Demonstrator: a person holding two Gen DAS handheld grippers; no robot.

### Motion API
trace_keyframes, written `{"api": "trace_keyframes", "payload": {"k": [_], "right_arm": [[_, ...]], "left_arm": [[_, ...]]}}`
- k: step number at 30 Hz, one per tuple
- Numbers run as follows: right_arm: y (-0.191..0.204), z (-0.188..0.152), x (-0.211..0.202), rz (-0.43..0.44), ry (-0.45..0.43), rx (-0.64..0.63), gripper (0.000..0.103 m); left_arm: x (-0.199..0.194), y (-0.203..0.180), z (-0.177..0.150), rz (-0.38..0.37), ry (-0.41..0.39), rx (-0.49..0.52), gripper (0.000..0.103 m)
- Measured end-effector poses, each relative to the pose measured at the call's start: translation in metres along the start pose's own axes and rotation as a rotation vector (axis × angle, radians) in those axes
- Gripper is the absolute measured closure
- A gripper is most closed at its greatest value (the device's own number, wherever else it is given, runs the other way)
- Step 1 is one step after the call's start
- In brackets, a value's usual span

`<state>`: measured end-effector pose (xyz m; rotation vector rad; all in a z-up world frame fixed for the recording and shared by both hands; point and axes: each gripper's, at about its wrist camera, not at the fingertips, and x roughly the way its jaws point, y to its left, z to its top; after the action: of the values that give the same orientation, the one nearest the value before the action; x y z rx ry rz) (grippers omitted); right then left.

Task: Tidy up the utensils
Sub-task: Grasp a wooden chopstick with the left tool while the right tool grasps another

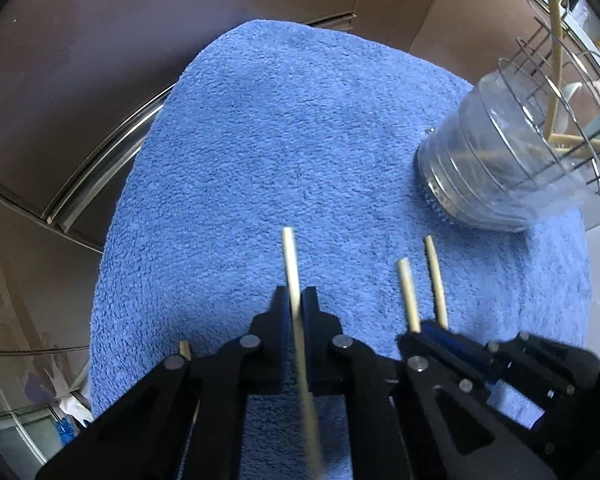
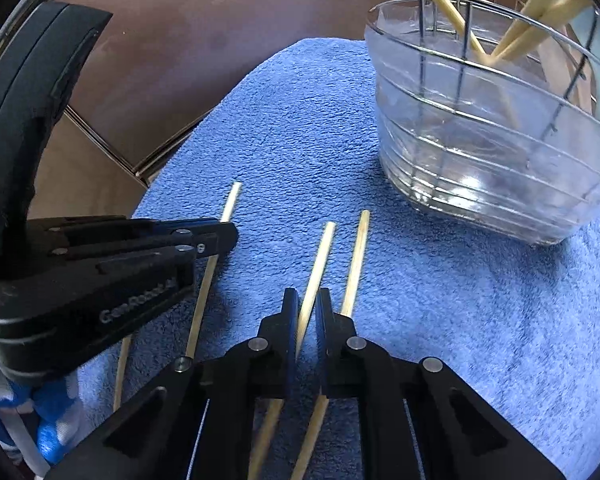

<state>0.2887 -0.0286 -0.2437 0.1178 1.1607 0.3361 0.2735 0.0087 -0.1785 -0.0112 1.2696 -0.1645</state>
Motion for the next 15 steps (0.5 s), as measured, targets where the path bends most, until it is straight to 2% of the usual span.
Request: {"api": "trace_keyframes", "payload": {"k": [4, 8, 15], "right_arm": [[0.003, -0.009, -0.013, 0.044, -0.015, -0.007, 0.098], [0.006, -0.021, -0.036, 0.089, -0.062, -0.019, 0.098], [0.008, -0.05, -0.097, 0.166, -0.241, -0.08, 0.098]], "left_arm": [[-0.012, 0.004, -0.009, -0.033, -0.045, -0.017, 0.099], [-0.047, 0.012, -0.027, -0.062, -0.133, -0.039, 0.099], [-0.112, 0.011, -0.058, -0.076, -0.314, -0.049, 0.099]]}}
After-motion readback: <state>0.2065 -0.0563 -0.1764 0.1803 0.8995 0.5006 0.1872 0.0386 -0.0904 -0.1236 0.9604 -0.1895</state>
